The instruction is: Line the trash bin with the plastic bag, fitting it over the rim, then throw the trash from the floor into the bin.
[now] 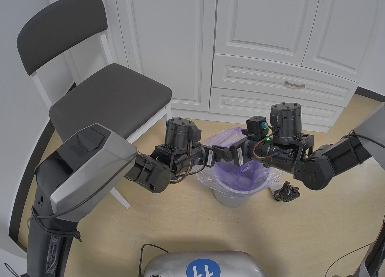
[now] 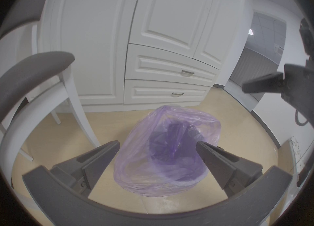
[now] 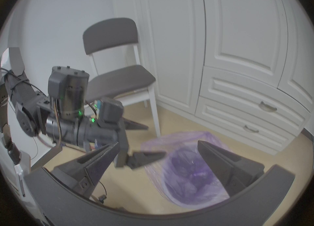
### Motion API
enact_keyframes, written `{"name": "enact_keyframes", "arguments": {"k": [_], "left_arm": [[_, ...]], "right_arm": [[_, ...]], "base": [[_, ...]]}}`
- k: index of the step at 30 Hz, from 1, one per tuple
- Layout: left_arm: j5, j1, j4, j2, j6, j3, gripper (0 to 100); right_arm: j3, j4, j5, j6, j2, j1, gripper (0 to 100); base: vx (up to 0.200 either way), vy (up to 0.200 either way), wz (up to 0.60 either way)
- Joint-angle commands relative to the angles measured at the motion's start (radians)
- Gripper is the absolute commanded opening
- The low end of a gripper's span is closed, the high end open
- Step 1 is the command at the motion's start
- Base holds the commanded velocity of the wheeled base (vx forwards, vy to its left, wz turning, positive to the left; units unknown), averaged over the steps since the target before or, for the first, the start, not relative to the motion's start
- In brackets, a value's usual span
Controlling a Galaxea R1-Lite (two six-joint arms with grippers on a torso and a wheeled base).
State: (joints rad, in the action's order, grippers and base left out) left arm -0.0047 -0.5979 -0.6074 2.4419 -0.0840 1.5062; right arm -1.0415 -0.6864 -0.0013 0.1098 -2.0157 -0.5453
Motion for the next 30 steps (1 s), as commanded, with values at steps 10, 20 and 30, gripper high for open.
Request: {"name": "enact_keyframes", "arguments": {"k": [10,20,30], "left_arm": [[0.195,-0.033,0.044,-0.069,0.079,-0.044,100],[0.193,0.027,0.147,0.023,0.081,0.117,100],[0.183,0.036,0.405,0.215,0.083,0.483,100]], "right_arm": [[-0.018,-0.11,-0.154,0.03,-0.015,-0.065,100],[-0.003,-0.11,-0.164,0.031,0.022,0.105,100],[-0.081,-0.102,-0.215,-0.136,-0.17,0.292,100]], "base": [[0.0,0.0,0.0],[0.0,0.0,0.0],[0.0,0.0,0.0]]}}
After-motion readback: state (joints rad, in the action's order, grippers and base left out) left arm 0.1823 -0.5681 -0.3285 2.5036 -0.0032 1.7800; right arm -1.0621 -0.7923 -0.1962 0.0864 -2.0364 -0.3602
